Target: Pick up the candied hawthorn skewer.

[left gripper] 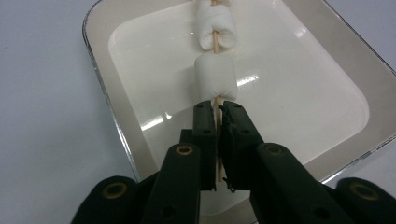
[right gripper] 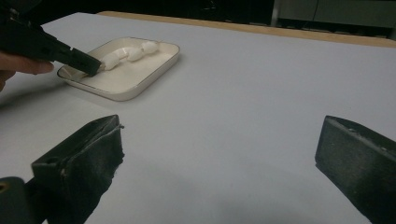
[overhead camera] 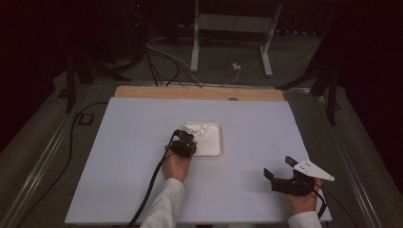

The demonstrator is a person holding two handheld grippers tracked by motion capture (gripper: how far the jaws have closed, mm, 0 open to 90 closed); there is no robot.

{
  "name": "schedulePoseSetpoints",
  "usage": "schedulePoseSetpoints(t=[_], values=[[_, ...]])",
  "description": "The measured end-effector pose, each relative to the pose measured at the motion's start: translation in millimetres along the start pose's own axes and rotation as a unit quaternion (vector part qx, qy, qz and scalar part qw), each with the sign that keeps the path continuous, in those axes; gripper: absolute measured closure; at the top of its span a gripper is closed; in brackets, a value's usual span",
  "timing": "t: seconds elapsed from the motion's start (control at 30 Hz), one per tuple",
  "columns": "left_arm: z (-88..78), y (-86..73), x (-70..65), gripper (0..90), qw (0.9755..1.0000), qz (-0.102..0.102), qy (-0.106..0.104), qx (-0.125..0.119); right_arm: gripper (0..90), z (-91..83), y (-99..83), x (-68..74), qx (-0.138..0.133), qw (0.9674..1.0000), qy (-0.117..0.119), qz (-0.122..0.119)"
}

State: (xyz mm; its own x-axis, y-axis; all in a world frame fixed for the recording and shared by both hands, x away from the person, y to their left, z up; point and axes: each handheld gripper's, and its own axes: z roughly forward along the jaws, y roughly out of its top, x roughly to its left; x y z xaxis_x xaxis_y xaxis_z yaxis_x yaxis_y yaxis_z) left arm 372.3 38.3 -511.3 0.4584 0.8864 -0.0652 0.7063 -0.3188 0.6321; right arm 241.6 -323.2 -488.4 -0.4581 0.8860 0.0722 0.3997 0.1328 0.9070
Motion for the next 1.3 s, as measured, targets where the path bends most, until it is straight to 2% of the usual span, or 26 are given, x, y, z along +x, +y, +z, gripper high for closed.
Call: schedulePoseSetpoints(t=[0.17, 0.23, 0.4, 0.5, 0.67, 0.8, 0.93, 1.03, 1.17, 1.23, 1.3], values=[[-1.1, 0.5, 8.0, 90.0, 0.9996, -0.012, -0.025, 0.008, 1.0, -0.3, -0.1, 0.0, 0.0, 1.0, 0.001, 0.002], [-1.2, -0.5, 13.2, 90.0, 0.9988, -0.024, -0.042, 0.005, 1.0, -0.2, -0.1, -0.2, 0.0, 1.0, 0.001, 0.003], [-2.5, -4.9, 21.8, 90.0, 0.9955, -0.05, -0.08, -0.002, 1.0, -0.4, -0.3, -1.6, 0.0, 1.0, 0.001, 0.006], [-6.7, -6.8, 25.2, 90.0, 0.9926, -0.064, -0.103, -0.01, 1.0, -0.5, -0.5, -2.6, 0.0, 0.9999, 0.001, 0.01], [-19.2, -7.8, 29.3, 90.0, 0.9892, -0.069, -0.127, -0.024, 1.0, -1.1, -0.6, -3.1, -0.002, 0.9999, 0.002, 0.013], [-28.3, -12.1, 31.4, 90.0, 0.9875, -0.068, -0.139, -0.028, 1.0, -1.1, -0.8, -3.5, -0.001, 0.9999, 0.003, 0.015], [-38.1, -20.0, 38.5, 90.0, 0.9824, -0.083, -0.161, -0.045, 1.0, -1.4, -0.8, -4.0, -0.002, 0.9998, 0.003, 0.019], [-45.9, -25.1, 42.8, 90.0, 0.9797, -0.087, -0.171, -0.059, 1.0, -1.2, -0.7, -3.8, -0.003, 0.9997, 0.005, 0.022], [-57.6, -31.2, 47.8, 90.0, 0.9771, -0.079, -0.179, -0.083, 1.0, -0.4, -0.2, -2.0, -0.002, 0.9997, 0.009, 0.023], [-63.4, -34.2, 50.4, 90.0, 0.975, -0.076, -0.185, -0.096, 1.0, 0.5, 0.2, -0.5, -0.003, 0.9997, 0.011, 0.022], [-68.6, -37.0, 52.0, 90.0, 0.9737, -0.073, -0.188, -0.107, 1.0, 2.2, 1.0, 1.5, -0.005, 0.9992, 0.023, 0.034]])
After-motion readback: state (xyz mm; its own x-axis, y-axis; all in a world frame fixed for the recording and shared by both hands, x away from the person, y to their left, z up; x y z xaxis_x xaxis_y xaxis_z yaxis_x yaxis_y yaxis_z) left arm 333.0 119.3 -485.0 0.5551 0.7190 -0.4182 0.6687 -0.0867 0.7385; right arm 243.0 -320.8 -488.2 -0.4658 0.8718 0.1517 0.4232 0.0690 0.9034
